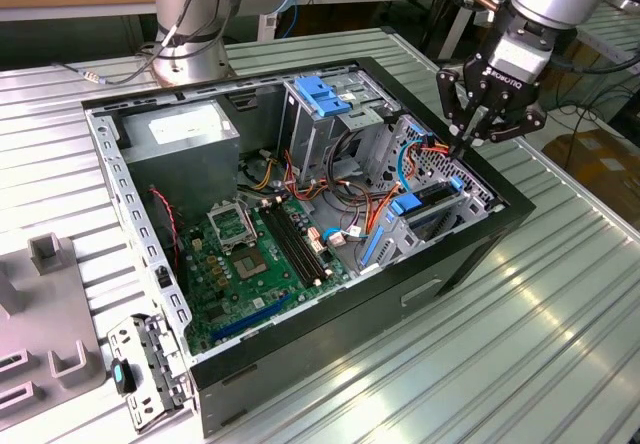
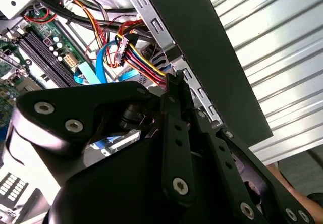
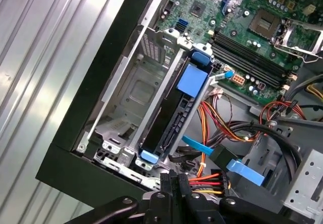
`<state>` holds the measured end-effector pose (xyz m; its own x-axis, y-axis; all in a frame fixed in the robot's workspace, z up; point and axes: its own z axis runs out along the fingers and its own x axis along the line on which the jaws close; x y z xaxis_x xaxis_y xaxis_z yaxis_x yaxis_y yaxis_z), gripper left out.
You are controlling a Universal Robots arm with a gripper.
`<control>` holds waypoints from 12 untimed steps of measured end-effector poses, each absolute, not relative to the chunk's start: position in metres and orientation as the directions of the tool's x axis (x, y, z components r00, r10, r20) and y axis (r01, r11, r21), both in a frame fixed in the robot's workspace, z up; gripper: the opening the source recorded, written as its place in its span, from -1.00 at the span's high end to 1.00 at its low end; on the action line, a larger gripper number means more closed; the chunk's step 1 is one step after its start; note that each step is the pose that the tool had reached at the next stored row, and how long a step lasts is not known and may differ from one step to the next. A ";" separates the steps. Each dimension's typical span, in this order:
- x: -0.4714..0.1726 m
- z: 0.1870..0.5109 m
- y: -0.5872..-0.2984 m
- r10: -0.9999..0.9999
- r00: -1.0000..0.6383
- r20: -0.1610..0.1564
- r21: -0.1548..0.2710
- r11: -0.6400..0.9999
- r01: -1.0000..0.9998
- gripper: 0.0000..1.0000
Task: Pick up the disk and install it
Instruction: 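Insert the first disk wire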
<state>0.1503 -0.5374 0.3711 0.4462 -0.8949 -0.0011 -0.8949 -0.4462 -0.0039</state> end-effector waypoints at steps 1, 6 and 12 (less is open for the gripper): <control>0.150 0.371 -0.537 -0.897 0.441 -0.001 -0.004 -0.441 -0.897 0.66; 0.146 0.371 -0.537 -0.908 0.418 -0.001 -0.004 -0.418 -0.908 0.66; 0.145 0.370 -0.537 -0.934 0.358 -0.001 -0.004 -0.358 -0.934 0.66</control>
